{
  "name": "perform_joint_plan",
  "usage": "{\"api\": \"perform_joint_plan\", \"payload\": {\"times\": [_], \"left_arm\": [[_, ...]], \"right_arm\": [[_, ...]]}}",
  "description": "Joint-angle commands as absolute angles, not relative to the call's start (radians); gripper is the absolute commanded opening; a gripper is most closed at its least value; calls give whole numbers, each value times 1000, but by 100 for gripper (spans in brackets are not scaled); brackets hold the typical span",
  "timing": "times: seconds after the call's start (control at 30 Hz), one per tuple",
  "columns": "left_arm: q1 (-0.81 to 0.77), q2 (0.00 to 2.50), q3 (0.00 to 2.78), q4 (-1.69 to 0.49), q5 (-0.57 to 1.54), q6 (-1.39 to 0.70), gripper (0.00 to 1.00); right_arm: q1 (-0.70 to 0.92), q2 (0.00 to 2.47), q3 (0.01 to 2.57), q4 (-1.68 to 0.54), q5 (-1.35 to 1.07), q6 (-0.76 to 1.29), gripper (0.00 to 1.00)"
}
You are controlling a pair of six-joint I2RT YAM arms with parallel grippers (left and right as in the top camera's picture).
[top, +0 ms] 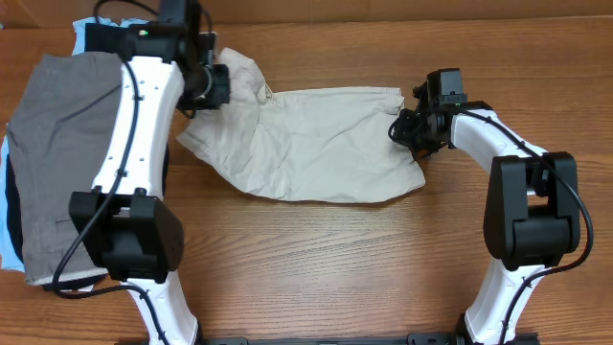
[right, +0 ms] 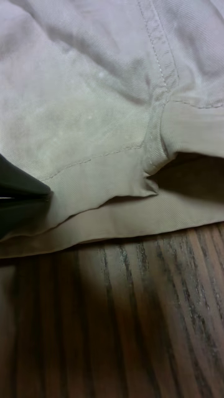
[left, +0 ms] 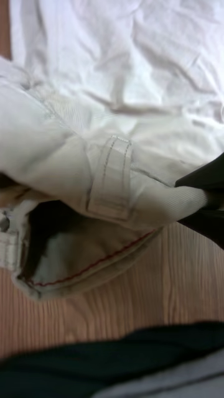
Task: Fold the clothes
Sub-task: 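Lift the left end with the left gripper and fold it rightward over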
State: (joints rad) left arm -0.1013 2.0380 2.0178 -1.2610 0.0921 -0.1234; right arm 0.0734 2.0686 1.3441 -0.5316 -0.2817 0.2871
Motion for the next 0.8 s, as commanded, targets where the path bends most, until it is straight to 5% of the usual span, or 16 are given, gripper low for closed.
{"api": "perform_joint_plan", "payload": {"times": [0.0,0.77], "left_arm": [[-169,2042,2046,-1242,98,-131,4],[-545,2072,2044,-883,179,-348,6]], "right_arm": [[79,2088,1343,-529,-294,286,4],[79,2088,1343,-534,-294,288,4]]}}
